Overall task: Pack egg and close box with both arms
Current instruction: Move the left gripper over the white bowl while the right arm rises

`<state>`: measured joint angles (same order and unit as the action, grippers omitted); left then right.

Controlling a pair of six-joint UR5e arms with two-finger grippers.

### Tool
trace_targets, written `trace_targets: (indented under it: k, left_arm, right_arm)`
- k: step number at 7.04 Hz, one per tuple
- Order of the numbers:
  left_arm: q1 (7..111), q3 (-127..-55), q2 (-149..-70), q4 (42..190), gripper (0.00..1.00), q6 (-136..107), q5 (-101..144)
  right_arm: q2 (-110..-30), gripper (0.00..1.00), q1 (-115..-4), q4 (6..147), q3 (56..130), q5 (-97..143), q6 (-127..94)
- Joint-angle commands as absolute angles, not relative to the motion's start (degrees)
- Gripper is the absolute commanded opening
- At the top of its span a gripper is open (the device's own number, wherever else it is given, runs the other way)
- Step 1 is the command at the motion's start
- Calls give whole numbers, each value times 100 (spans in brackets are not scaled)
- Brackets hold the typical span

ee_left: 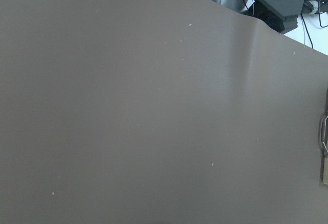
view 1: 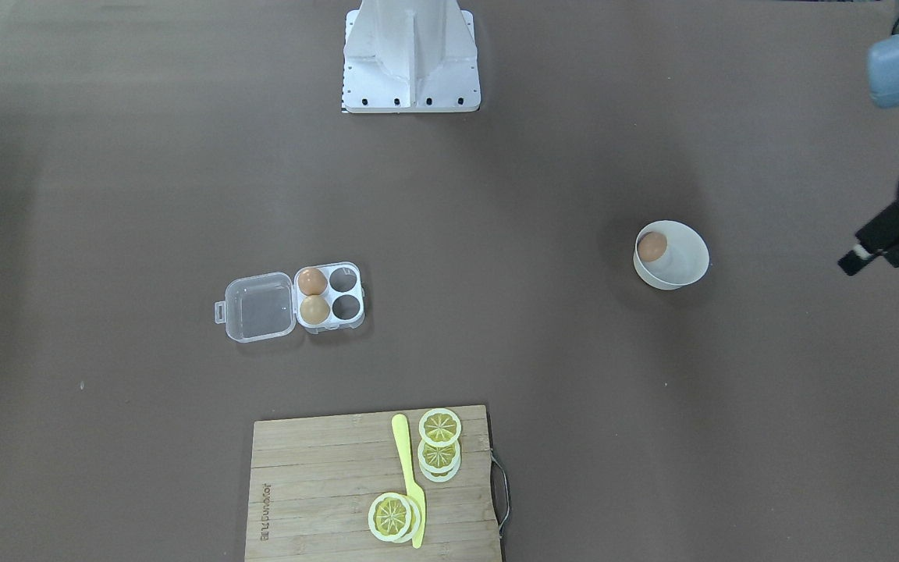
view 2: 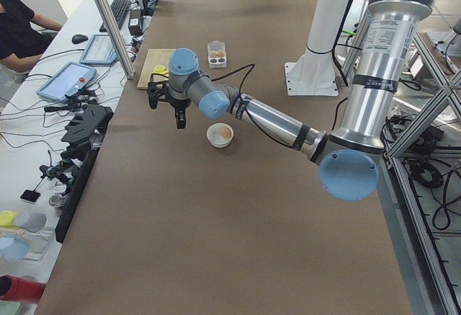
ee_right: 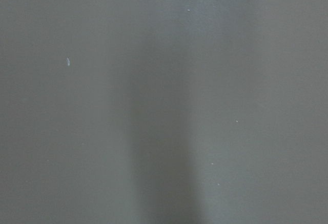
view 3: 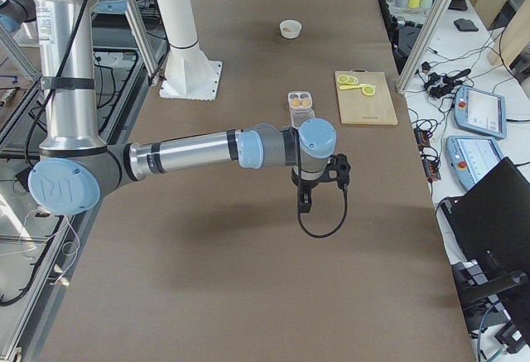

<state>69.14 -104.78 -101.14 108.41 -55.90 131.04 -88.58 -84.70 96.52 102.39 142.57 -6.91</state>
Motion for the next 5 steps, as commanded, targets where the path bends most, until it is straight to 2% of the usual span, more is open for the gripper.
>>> trace_targets:
  k: [1, 2, 4, 5]
  left_arm:
    - [5684, -10749, -10037, 10837, 94, -5616, 12107]
    - [5191, -10732, -10028, 10837, 93, -5590, 11694]
    - [4835, -10679, -10037, 10837, 77, -5555, 11602]
    - [4817, -10592, -10002, 10837, 77, -5311, 11602]
  right_arm:
    - [-8640, 100, -7948, 9642, 10598, 14388, -1674]
    - [-8527, 100, -7815, 9642, 10756, 14414, -2001]
    - [-8403, 100, -7516, 9642, 10881, 14528, -2521]
    - [-8385, 100, -7471, 9633, 10907, 14528, -2531]
